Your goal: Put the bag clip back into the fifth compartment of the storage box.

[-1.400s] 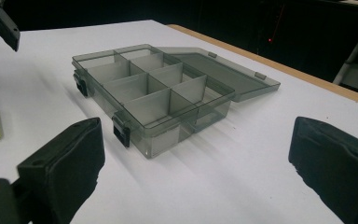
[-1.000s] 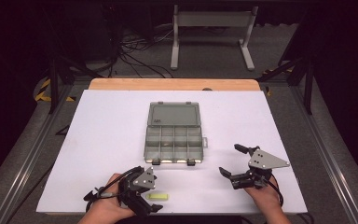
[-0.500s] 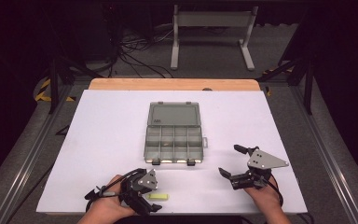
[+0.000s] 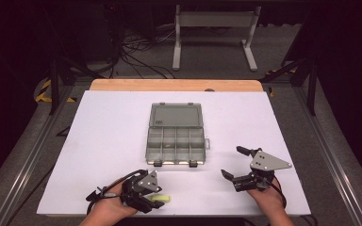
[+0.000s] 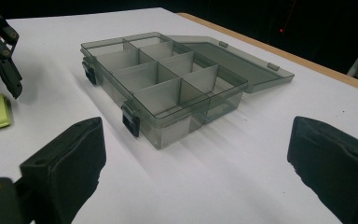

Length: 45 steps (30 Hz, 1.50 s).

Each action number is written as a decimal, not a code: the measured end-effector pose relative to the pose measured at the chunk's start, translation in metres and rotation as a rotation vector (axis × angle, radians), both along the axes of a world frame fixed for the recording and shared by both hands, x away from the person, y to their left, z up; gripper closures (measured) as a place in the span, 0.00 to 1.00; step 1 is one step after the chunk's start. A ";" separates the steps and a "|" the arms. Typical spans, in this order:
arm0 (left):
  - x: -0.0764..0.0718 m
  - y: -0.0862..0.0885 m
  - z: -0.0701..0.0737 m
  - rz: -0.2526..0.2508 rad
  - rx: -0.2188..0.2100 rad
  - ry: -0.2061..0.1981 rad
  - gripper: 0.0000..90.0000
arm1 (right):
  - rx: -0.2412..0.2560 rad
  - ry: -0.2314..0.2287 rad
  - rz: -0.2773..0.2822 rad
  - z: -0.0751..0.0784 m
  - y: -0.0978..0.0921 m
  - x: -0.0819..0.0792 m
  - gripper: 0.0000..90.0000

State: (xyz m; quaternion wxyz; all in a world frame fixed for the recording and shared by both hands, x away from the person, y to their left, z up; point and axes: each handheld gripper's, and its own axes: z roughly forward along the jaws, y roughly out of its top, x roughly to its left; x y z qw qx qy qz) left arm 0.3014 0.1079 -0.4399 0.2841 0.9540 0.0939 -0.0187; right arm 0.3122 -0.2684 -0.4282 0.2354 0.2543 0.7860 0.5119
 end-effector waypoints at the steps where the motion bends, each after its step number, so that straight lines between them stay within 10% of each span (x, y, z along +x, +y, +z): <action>1: 0.000 0.000 0.000 -0.003 0.003 -0.002 0.58 | -0.001 0.000 0.000 0.000 0.000 0.000 0.05; 14: -0.001 -0.001 -0.002 -0.031 0.043 -0.014 0.86 | -0.008 0.009 0.008 -0.001 0.000 0.001 0.06; 25: -0.002 0.000 0.002 -0.045 0.041 -0.014 0.87 | 0.001 0.017 0.006 -0.001 0.000 0.001 0.06; 45: -0.002 0.002 0.057 0.024 0.015 -0.095 0.87 | 0.011 0.019 -0.001 0.000 -0.002 0.001 0.06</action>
